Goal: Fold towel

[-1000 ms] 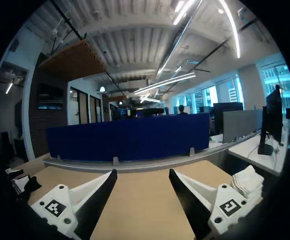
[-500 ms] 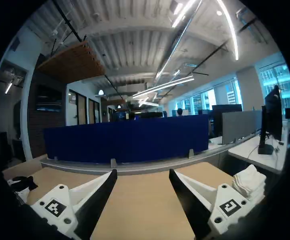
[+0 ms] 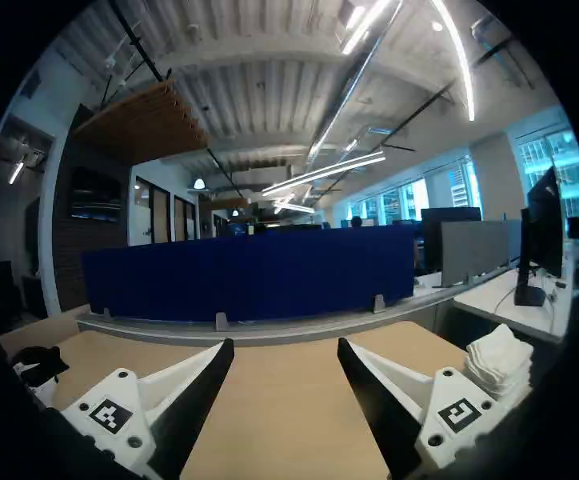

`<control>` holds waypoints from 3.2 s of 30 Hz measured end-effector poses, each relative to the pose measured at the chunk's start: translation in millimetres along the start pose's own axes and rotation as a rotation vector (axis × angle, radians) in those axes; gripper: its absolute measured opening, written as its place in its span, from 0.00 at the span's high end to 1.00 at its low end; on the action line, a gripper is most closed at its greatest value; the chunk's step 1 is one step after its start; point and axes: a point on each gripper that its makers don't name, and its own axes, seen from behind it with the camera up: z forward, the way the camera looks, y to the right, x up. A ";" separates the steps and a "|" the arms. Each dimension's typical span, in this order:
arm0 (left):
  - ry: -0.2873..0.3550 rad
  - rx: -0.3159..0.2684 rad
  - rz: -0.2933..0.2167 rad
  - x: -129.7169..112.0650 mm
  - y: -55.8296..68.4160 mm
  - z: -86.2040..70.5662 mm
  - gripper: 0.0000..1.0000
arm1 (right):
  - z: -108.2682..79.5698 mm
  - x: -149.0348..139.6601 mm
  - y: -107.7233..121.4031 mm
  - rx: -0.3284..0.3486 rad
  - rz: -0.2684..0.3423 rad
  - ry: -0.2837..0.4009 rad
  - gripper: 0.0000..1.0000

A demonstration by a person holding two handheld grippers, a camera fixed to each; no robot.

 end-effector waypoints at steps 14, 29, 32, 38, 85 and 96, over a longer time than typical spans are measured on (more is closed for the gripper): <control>0.008 -0.006 -0.035 -2.8 -3.1 -4.3 0.11 | 7.9 -2.4 -1.5 0.017 -0.008 0.003 0.00; 0.008 -0.005 -0.038 -2.2 -3.6 -4.8 0.11 | 10.8 -8.0 -1.4 0.036 -0.065 0.042 0.00; 0.008 -0.005 -0.038 -2.3 -3.8 -4.8 0.11 | 10.0 -23.2 0.4 0.044 -0.074 0.033 0.00; 0.008 -0.005 -0.038 -2.7 -4.4 -5.3 0.11 | 6.4 -54.9 12.6 0.048 -0.063 0.019 0.00; 0.009 -0.005 -0.038 -2.6 -3.9 -6.2 0.11 | 0.7 -145.0 39.9 0.057 -0.076 0.014 0.00; 0.009 -0.006 -0.038 -1.5 -3.8 -6.2 0.11 | 0.9 -147.0 40.7 0.059 -0.077 0.012 0.00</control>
